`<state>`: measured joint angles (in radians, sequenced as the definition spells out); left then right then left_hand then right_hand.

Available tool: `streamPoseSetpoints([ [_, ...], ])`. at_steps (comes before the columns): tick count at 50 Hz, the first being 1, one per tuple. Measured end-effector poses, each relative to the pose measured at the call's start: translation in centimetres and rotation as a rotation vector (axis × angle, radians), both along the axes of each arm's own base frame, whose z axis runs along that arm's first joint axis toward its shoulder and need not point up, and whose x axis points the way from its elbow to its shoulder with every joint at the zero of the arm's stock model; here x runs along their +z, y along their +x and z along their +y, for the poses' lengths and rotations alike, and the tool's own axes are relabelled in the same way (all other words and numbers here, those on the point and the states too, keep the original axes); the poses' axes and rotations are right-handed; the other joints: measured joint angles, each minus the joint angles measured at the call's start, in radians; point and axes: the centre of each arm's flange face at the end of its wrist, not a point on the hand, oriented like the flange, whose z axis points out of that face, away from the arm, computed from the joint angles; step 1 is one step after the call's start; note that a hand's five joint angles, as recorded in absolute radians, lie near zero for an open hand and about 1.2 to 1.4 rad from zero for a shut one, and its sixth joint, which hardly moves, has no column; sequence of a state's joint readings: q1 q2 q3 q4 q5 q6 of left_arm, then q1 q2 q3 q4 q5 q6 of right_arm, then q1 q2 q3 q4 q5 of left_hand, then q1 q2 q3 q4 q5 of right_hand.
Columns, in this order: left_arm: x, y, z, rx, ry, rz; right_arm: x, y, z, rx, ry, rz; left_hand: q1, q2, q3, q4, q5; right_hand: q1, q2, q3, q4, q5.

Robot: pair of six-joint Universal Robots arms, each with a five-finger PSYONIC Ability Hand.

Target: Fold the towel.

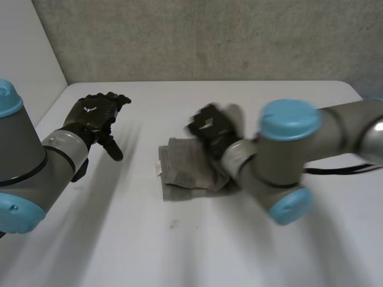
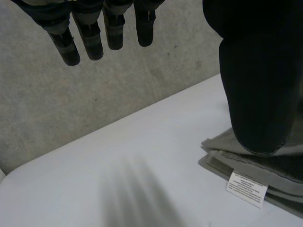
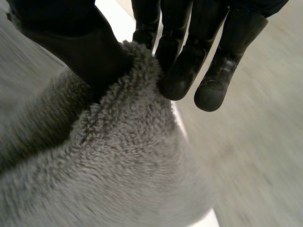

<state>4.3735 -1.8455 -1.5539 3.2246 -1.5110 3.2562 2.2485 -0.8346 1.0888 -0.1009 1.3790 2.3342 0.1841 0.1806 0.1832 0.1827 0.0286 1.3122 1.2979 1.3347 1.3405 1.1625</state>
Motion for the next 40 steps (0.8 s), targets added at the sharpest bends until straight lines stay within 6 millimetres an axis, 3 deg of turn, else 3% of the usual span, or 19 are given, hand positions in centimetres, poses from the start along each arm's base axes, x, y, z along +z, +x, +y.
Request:
streamPoseSetpoints([
  [5, 0.3, 0.1, 0.0, 0.004, -0.008, 0.004, -2.8, 4.2, 5.0, 0.224, -0.007, 0.159, 0.000, 0.000, 0.000, 0.000, 0.000, 0.001, 0.000, 0.000, 0.000, 0.000],
  [9, 0.4, 0.1, -0.1, 0.006, -0.010, 0.006, -3.7, 5.5, 6.7, 0.286, -0.017, 0.224, 0.000, 0.000, 0.000, 0.000, 0.000, -0.056, -0.047, -0.071, -0.075, -0.066],
  [12, 0.4, 0.1, -0.1, 0.006, -0.012, 0.007, -3.4, 5.8, 6.7, 0.253, -0.012, 0.218, 0.000, 0.000, 0.000, 0.000, 0.000, -0.467, -0.457, -0.477, -0.484, -0.476],
  [13, 0.5, 0.1, -0.2, 0.006, -0.014, 0.007, -2.9, 5.8, 6.4, 0.221, -0.003, 0.196, 0.000, 0.000, 0.000, 0.000, 0.000, -0.685, -0.678, -0.672, -0.680, -0.704],
  [16, 0.7, -0.1, -0.3, 0.004, -0.021, 0.011, -1.1, 5.1, 5.0, 0.116, 0.059, 0.093, 0.000, 0.000, 0.000, 0.000, 0.000, -1.015, -1.009, -1.033, -1.037, -1.072],
  [25, 1.6, -1.6, -1.0, -0.014, -0.028, 0.093, 3.8, -0.3, 0.7, -0.126, 0.419, -0.335, 0.002, 0.002, 0.002, 0.002, 0.000, -1.085, -1.050, -1.091, -1.086, -1.102],
  [32, 1.0, -3.7, -1.0, -0.054, 0.016, 0.157, 3.9, -3.6, -1.8, -0.229, 0.609, -0.517, 0.003, 0.011, 0.007, 0.006, 0.000, -1.085, -1.050, -1.091, -1.086, -1.102],
  [40, -4.3, -7.8, -0.2, -0.134, 0.170, 0.115, 0.9, -4.8, -4.2, -0.332, 0.715, -0.502, 0.007, 0.012, 0.008, 0.009, 0.000, -1.085, -1.050, -1.091, -1.086, -1.102],
])
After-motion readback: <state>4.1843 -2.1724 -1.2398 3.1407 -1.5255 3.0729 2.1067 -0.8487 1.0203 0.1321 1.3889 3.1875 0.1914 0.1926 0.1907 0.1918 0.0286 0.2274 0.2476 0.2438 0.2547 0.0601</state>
